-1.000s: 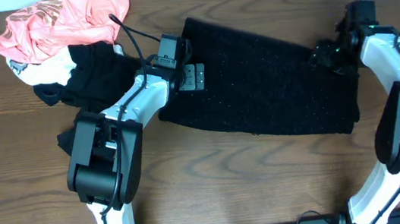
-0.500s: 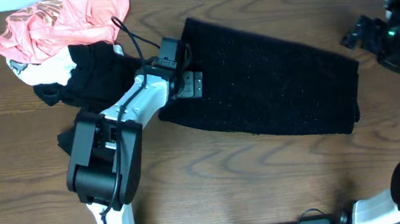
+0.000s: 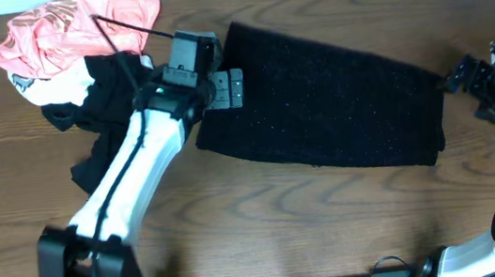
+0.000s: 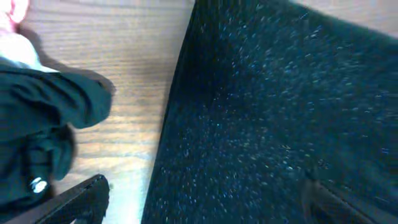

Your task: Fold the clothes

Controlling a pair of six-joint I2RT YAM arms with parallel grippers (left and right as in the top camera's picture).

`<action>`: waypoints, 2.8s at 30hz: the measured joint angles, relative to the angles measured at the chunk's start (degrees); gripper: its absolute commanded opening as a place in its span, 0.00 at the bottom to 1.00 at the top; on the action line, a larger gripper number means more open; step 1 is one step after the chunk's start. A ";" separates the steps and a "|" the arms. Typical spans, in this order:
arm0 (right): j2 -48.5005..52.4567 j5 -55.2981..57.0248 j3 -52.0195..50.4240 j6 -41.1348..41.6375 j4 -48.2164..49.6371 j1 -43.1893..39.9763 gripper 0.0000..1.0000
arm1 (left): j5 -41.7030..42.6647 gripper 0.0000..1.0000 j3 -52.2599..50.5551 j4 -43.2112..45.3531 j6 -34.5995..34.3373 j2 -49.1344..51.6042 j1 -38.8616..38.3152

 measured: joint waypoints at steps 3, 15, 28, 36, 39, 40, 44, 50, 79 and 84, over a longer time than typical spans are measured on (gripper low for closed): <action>0.07 -0.44 -3.37 -0.57 3.26 0.00 0.99 | 0.00 0.98 0.00 -1.25 -0.04 -2.82 0.00; 0.61 -3.74 -16.11 -1.20 15.41 -2.45 0.99 | -0.02 0.98 0.00 -8.66 -0.04 -9.35 0.00; 2.47 -6.14 -19.04 -1.27 20.70 -2.43 0.98 | -1.64 0.98 0.00 -12.81 -0.04 -9.35 0.02; 6.49 -11.21 -18.82 -1.97 22.18 -2.47 0.96 | -2.05 0.98 0.00 -12.90 -0.04 -9.35 0.02; 7.72 -14.51 -18.27 -2.14 22.93 -2.47 0.96 | -2.23 0.98 0.00 -13.00 -0.04 -9.35 0.02; 8.15 -15.41 -18.03 -2.14 23.10 -2.49 0.96 | -2.34 0.98 0.00 -13.09 -0.04 -9.35 0.00; 10.16 -19.82 -17.18 -2.16 24.28 -2.56 0.96 | -2.40 0.98 0.00 -13.25 -0.04 -9.35 0.02; 14.23 -27.54 -16.33 -2.69 27.19 -2.58 0.68 | -2.80 0.98 0.00 -13.25 -0.02 -9.35 0.00; 20.46 -20.79 14.01 -8.98 3.19 -4.28 0.13 | -2.82 0.98 0.00 -13.44 -1.75 -9.35 -0.04; 20.46 -19.67 19.15 -12.31 -2.84 -2.75 0.13 | -2.82 0.98 0.00 -13.33 -2.43 -9.35 -0.13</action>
